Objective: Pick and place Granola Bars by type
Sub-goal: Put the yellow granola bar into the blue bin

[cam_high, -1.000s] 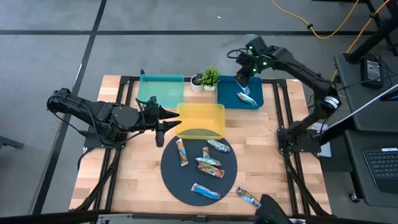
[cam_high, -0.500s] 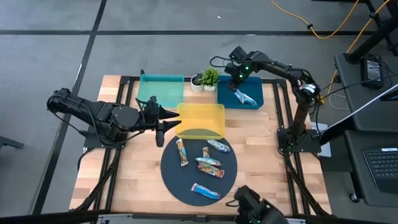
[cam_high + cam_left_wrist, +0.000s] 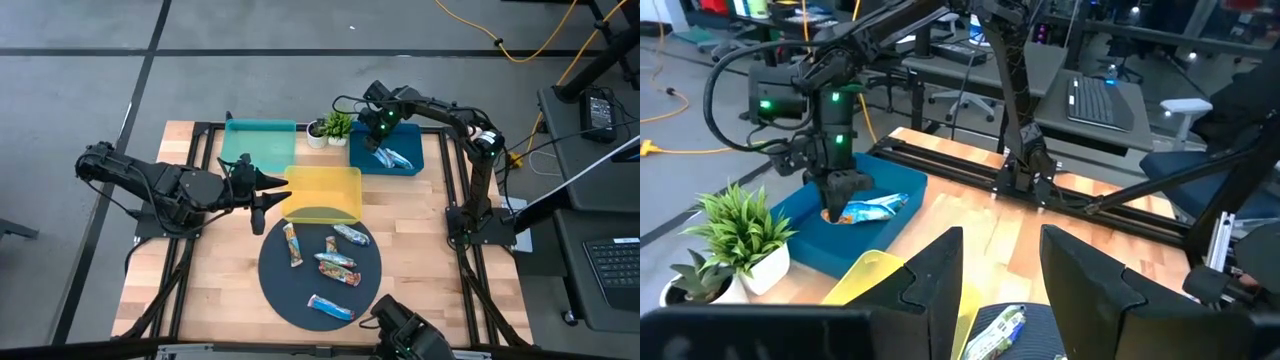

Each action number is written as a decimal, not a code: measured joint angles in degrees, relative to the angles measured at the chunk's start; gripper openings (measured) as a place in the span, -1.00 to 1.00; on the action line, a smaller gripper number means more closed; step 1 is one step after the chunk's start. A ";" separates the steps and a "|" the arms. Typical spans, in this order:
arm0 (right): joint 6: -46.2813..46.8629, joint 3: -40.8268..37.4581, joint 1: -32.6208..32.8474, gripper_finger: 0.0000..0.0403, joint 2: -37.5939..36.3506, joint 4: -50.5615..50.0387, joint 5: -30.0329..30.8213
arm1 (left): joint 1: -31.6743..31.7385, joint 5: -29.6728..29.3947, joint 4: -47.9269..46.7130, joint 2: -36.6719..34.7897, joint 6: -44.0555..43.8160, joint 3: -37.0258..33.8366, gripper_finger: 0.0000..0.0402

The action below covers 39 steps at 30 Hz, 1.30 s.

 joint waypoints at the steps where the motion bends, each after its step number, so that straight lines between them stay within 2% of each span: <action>1: 0.02 -0.01 0.00 -0.50 0.00 -0.01 0.00 | -0.01 -0.04 0.00 0.00 -0.02 0.00 -0.37; 7: -1.51 -0.01 0.00 -0.45 0.00 0.18 -0.51 | -0.02 -0.32 0.00 0.00 0.00 0.00 -0.37; 14: -0.29 -0.01 0.02 -0.16 0.00 0.07 -0.57 | -0.01 -1.19 -0.38 0.00 0.04 0.00 -0.37; 18: 0.03 0.00 0.02 -0.06 0.00 -0.01 -0.48 | -0.02 -1.32 -0.87 0.02 -0.04 0.00 -0.37; 24: 0.04 0.00 0.02 -0.05 -1.52 -0.43 0.39 | 0.00 -1.25 -4.09 0.02 -4.77 -0.03 -0.37; 30: -1.19 0.00 0.02 -0.14 -6.35 0.14 3.83 | -0.39 0.99 -5.53 1.01 -13.08 -3.44 -0.37; 39: -0.17 0.01 0.26 -0.22 -16.67 1.32 5.99 | -3.58 5.06 -5.44 8.56 -26.28 -6.92 -0.37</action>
